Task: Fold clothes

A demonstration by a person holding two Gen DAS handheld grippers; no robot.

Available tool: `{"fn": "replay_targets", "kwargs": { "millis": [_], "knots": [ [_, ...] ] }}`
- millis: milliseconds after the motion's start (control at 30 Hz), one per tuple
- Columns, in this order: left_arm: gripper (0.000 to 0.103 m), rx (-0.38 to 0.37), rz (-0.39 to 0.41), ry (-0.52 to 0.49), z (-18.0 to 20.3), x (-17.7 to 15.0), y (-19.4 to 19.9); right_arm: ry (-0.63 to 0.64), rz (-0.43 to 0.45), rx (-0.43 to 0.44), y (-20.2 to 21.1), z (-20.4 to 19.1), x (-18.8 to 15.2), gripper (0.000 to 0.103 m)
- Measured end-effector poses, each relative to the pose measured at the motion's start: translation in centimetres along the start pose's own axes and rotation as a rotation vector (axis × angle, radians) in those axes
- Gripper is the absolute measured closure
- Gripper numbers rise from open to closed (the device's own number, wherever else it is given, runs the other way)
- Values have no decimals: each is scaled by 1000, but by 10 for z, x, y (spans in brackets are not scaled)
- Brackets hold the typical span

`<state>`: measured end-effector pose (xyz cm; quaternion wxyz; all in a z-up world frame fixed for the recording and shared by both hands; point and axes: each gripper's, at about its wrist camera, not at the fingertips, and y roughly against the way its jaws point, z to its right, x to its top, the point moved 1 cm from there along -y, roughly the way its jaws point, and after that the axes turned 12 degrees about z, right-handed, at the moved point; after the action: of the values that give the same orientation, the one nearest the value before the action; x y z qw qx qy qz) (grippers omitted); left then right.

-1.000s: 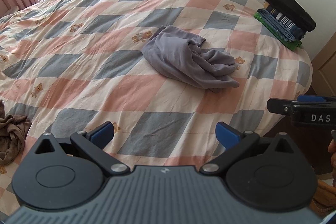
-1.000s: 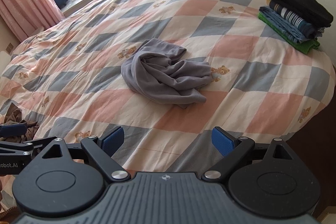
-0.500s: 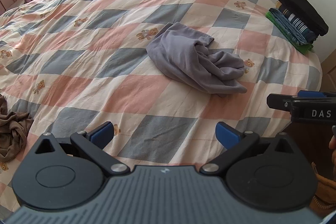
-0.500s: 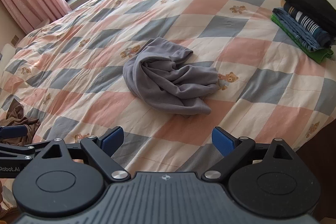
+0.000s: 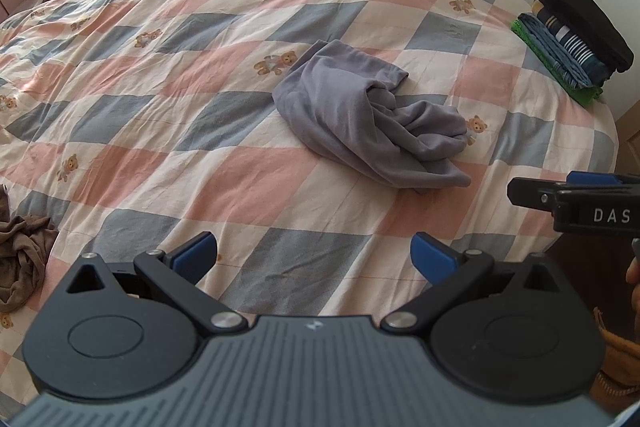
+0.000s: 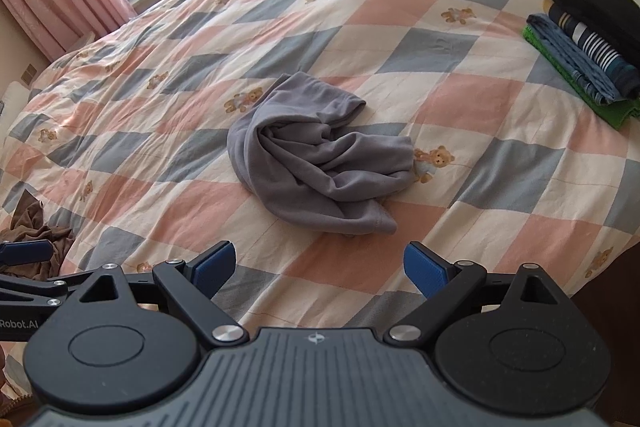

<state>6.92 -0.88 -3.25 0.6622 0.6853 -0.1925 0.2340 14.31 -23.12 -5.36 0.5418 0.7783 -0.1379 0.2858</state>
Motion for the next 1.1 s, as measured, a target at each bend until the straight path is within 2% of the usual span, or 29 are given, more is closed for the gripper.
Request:
{"fn": "replay_targets", "kwargs": {
  "millis": [500,800,967,1100],
  "knots": [
    [1,-6,-60,13,18,14,-38,-13,-53,-31,-23,33,13,9],
    [1,3,-135,77,32,16,-75,30,-100,-36,-50,64,20,9],
    [1,-20,-184,156,39,14,-97,67,-136,-20,-69,82,22,9],
    [1,-3,-221,205,44,12,-114,103,-171,-12,-87,95,24,9]
  ]
}}
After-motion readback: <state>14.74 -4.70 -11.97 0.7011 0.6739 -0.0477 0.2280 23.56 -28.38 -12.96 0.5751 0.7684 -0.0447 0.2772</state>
